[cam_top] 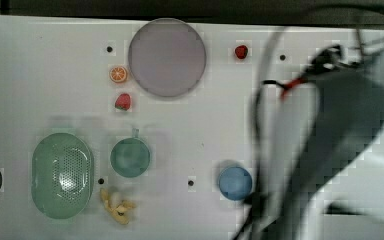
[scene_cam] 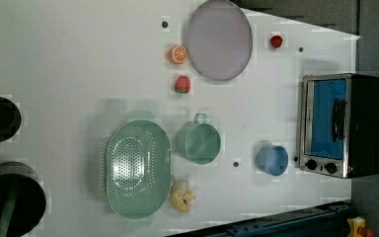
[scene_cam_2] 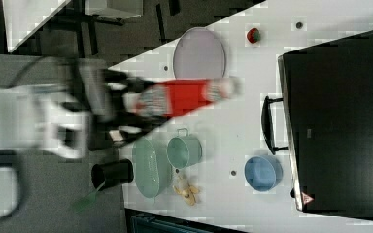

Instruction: Pick Ketchup from oven and place it on table.

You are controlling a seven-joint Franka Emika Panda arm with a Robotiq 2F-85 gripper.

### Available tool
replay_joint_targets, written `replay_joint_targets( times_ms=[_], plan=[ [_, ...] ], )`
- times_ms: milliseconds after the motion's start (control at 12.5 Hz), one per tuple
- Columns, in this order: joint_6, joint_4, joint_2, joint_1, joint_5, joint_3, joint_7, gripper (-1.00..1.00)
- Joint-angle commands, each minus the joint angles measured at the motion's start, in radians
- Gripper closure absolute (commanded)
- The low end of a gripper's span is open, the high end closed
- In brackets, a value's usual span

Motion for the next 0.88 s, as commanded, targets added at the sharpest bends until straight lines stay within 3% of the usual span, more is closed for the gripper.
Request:
replay_joint_targets(
  times_ms=[80, 560, 880],
  plan=[
    [-0.059, 0.002, 0.017, 0.097, -0.022, 0.130, 0.006, -0.27],
    [-0.003, -0.182, 0.017, 0.115, -0.041, 0.265, 0.007, -0.27],
    [0.217, -0.408, 0.017, 0.114, -0.061, 0.261, 0.007, -0.27]
  ],
)
